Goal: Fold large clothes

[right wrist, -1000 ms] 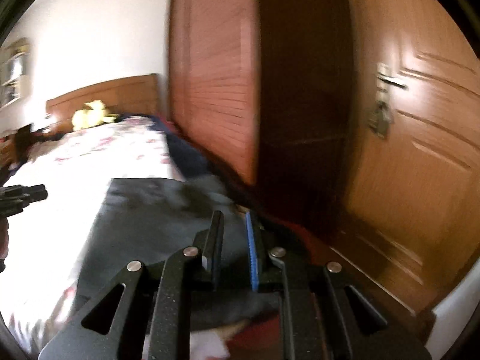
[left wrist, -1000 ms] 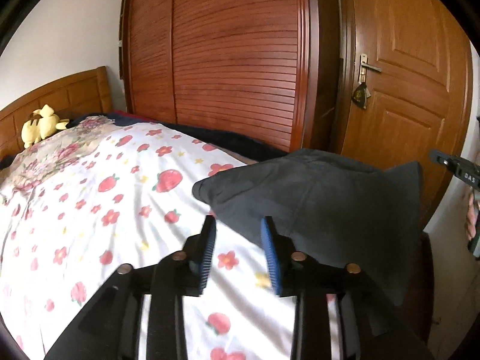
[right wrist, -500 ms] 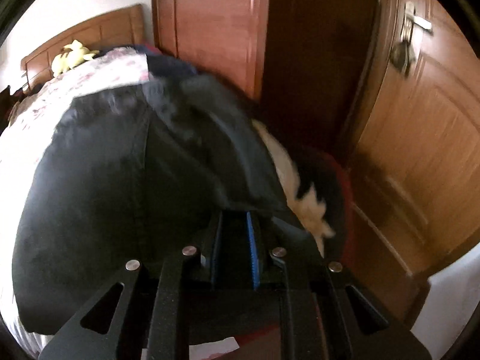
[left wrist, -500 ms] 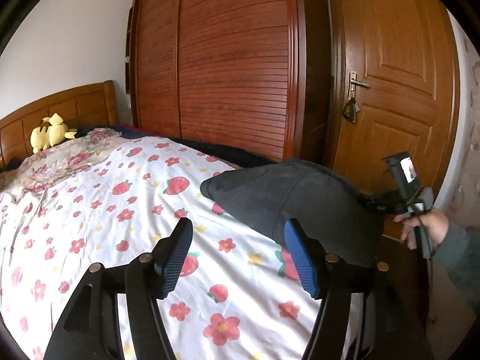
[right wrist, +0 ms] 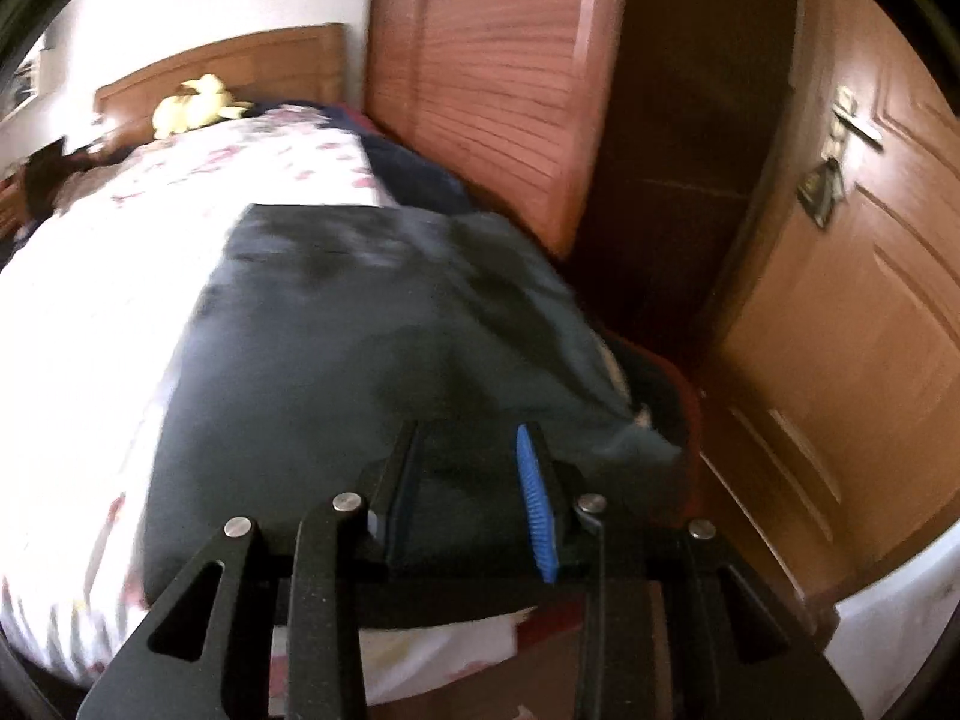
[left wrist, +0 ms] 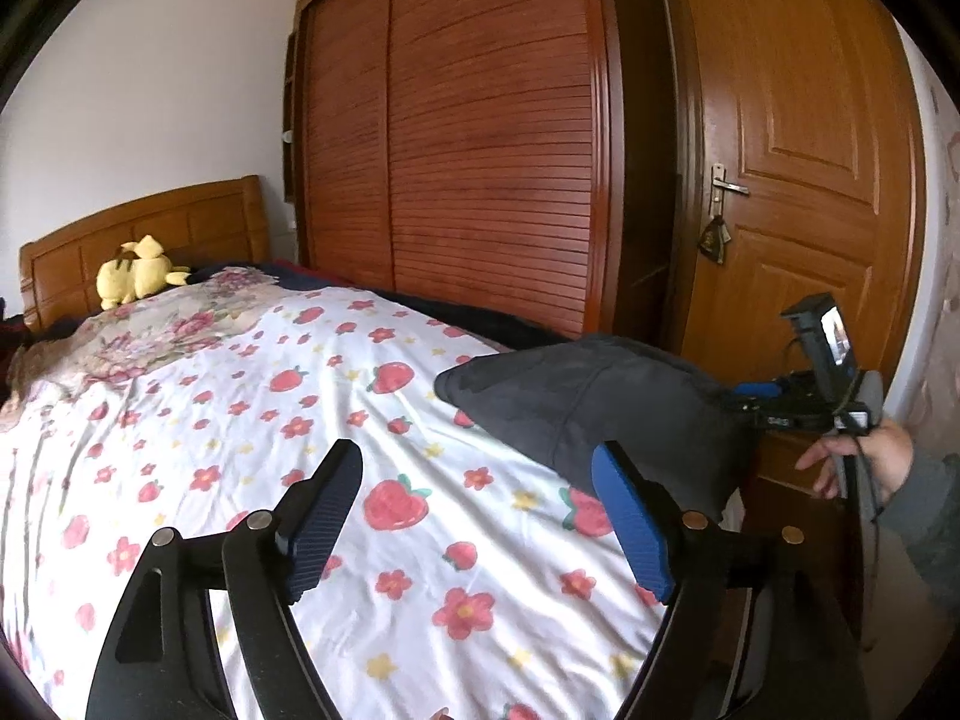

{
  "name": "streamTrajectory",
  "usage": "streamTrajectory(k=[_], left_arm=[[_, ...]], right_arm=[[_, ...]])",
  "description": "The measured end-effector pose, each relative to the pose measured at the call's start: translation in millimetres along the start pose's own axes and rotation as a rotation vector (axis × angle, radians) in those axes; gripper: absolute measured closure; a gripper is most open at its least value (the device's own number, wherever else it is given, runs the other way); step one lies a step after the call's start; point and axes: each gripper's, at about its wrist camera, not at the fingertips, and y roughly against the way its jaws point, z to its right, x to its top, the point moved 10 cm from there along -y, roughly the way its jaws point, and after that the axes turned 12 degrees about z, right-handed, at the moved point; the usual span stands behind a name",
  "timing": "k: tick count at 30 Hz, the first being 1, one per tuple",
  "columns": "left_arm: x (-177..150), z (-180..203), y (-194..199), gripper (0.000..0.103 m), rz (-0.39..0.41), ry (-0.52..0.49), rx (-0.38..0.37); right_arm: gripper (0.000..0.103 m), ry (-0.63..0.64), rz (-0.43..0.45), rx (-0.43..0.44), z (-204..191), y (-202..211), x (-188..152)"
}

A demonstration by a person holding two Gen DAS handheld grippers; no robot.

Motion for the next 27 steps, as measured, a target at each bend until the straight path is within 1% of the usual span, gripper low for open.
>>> streamTrajectory(k=[2, 5, 7, 10, 13, 19, 21, 27], left_arm=[[-2.9, 0.3, 9.1, 0.022, -0.009, -0.002, 0.013], [-7.2, -3.0, 23.6, 0.022, -0.017, 0.003, 0.043], [-10.2, -6.6, 33.5, 0.022, -0.027, 0.006, 0.063], [-14.8, -12.5, 47.9, 0.022, -0.043, 0.009, 0.088], [-20.1, -24.9, 61.9, 0.022, -0.057, 0.033, 0.133], [-37.0, -55.5, 89.7, 0.022, -0.082, 0.036, 0.295], [-44.4, -66.6, 99.5, 0.022, -0.095, 0.053, 0.354], [-70.5, -87.1, 127.2, 0.022, -0.122, 0.137, 0.471]], right_arm=[[0.070, -0.004, 0.027, 0.063, -21.8, 15.0, 5.7], [0.070, -0.011, 0.036, 0.152, -57.1, 32.2, 4.1], [0.070, -0.006, 0.033, 0.225, -89.8, 40.2, 4.9], [0.069, 0.022, 0.033, 0.305, -136.4, 49.9, 3.3], [0.069, 0.049, 0.057, 0.352, -175.7, 60.9, 6.4], [0.069, 0.045, 0.091, 0.440, -248.7, 71.5, 6.7], [0.069, 0.043, 0.095, 0.461, -269.2, 70.4, 5.0], [0.069, 0.040, 0.111, 0.527, -321.0, 76.6, -6.6]])
